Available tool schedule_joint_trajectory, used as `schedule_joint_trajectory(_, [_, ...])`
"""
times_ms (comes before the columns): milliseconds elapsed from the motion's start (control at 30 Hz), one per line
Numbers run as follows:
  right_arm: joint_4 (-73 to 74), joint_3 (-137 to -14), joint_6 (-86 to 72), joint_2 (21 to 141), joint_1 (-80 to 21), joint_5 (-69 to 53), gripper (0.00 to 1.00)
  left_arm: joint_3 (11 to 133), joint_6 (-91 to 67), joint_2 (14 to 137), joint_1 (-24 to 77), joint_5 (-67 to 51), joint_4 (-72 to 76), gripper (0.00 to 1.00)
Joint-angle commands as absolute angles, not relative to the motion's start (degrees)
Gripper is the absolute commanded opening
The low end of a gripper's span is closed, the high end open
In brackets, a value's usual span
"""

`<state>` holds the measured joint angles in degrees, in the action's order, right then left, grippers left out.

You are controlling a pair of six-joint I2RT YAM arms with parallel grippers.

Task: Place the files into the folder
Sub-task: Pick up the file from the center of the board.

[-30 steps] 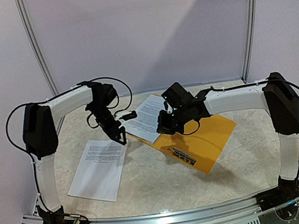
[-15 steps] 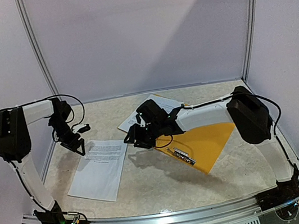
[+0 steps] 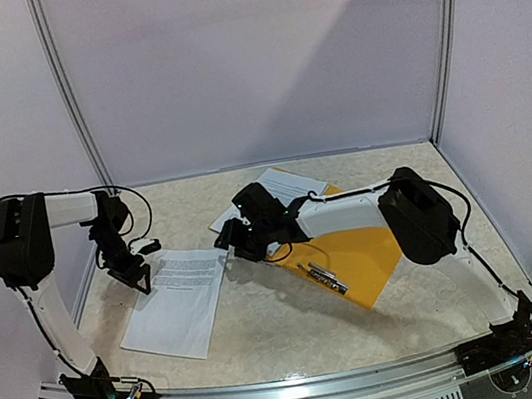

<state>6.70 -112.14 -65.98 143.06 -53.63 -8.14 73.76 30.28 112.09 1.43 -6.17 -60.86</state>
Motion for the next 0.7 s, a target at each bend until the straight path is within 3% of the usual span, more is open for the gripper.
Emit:
schedule_joint_trajectory(0, [5.41, -115.3, -67.19, 145.94, -53.73, -8.15, 0.6, 72.62, 31.0, 114.03, 1.67, -6.06, -57.86, 0.69])
schedule_joint_trajectory(367, [2.34, -118.53, -70.92, 150.99, -53.76, -12.63, 0.59, 72.59, 31.2, 114.05, 1.67, -6.37, -57.99, 0.69])
schedule_joint_trajectory(667, [-2.81, -118.47, -71.04, 151.05, -54.0, -15.37, 0.5, 72.77, 31.03, 114.9, 1.67, -6.57, -57.99, 0.69])
